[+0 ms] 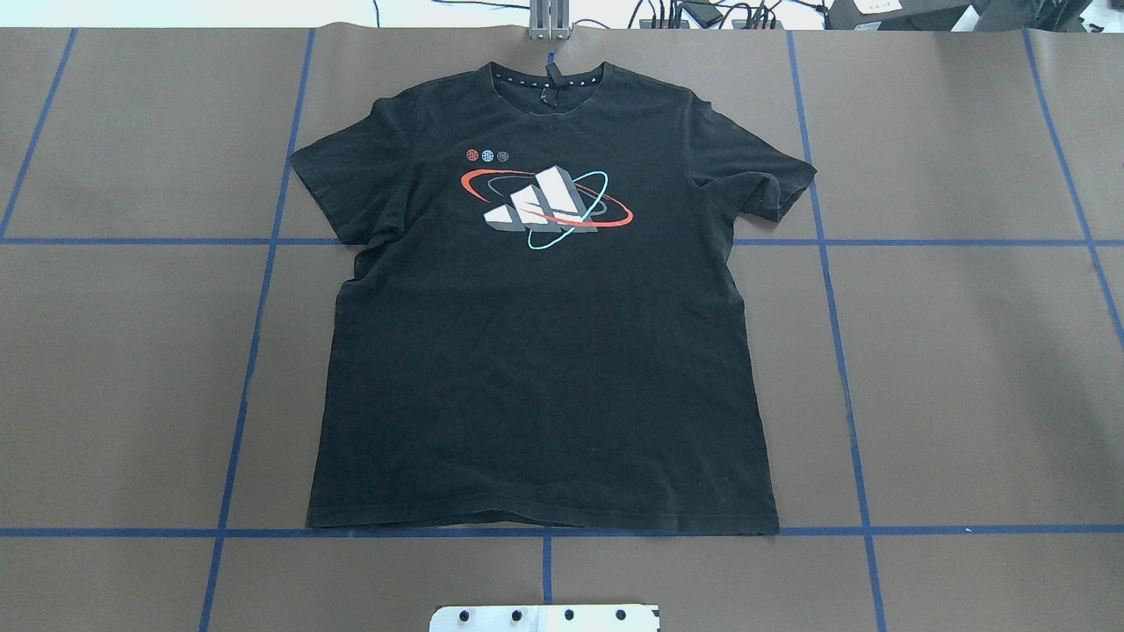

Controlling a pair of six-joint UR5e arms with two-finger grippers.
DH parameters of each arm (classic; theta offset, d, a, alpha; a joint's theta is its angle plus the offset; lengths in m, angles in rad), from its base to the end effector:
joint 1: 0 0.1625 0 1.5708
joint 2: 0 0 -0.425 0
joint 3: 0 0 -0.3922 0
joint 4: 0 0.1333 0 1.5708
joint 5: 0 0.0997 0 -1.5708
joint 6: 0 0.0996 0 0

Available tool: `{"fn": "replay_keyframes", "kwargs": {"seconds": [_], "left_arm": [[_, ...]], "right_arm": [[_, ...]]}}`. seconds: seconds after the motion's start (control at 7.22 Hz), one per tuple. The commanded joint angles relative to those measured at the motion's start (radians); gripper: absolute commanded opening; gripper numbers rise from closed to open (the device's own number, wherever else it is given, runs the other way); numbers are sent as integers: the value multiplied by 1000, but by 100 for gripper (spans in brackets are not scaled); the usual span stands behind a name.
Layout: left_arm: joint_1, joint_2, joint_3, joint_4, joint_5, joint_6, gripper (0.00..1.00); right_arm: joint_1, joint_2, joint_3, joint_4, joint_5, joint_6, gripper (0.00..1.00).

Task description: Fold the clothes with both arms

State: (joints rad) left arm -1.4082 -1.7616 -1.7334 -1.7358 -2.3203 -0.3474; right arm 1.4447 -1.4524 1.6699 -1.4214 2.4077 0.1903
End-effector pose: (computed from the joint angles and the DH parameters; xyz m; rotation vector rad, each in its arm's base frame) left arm 0.0279 -0.5743 0.4580 0.2925 0.8318 0.0215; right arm -0.0103 -0.5532 0.5264 0.2104 -0.8707 -0.0936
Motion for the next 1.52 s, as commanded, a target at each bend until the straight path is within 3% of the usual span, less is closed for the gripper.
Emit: {"fn": "replay_keyframes", "kwargs": {"seconds": [0.0,0.28,0.69,0.97,1.11,1.38], "left_arm": [[119,-97,75,-165,5,-256,100],[133,-156,262,-461,7,-261,100],[141,-157,460,-836,57,-332,99],[196,-212,530,-837,74,-410,100],[212,-217,532,-850,152,-473,100],[225,-216,534,-910,176,-518,100]], "right_arm": [[-81,84,-25,10,2,83,100],[-122,116,-30,13,-2,83,100],[-145,161,-47,18,-1,135,99],[-196,228,-135,80,-1,135,100],[-216,248,-221,208,-2,153,99],[-268,270,-344,461,-40,361,98]]}}
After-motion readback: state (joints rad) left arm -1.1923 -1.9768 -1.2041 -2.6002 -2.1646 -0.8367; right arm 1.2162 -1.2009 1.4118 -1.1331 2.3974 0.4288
